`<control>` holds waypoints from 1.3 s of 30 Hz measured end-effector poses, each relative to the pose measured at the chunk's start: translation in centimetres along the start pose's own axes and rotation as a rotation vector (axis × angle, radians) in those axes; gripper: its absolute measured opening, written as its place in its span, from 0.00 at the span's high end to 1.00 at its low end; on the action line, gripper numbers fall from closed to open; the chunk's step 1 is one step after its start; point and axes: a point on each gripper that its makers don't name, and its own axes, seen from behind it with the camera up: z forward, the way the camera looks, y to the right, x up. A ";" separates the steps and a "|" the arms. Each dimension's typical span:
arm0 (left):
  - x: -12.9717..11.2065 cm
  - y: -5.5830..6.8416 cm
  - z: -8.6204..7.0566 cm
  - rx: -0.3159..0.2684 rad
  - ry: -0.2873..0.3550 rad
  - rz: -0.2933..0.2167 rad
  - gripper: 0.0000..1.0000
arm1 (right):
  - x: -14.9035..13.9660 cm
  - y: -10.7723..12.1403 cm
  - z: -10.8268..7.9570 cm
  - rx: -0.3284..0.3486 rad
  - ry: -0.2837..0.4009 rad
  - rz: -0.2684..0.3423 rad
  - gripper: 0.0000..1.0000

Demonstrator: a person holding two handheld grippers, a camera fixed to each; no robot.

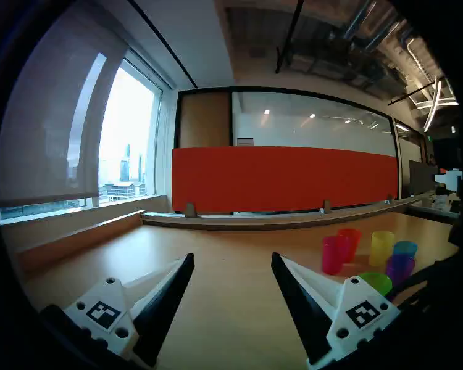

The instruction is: Pour water

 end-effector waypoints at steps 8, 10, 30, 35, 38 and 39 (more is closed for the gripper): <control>-0.6 -0.1 0.2 0.003 0.000 -0.006 0.08 | 0.1 1.0 -1.9 -0.020 0.004 0.008 0.00; -0.8 0.0 0.2 0.003 -0.001 -0.005 0.08 | 0.0 1.4 -2.6 -0.027 0.002 0.009 0.00; -1.2 0.3 0.1 -0.014 -0.002 -0.001 0.08 | -0.2 7.1 -6.7 -0.082 0.001 0.003 0.00; -1.1 0.5 -0.1 -0.019 -0.002 0.000 0.08 | -0.2 8.9 -7.4 -0.093 0.002 0.002 0.00; -1.2 0.6 -0.1 -0.021 -0.003 0.002 0.08 | -0.2 9.9 -7.9 -0.099 0.003 0.001 0.00; -1.2 0.6 0.0 -0.021 -0.004 0.002 0.08 | -0.2 10.3 -8.1 -0.102 0.002 0.001 0.00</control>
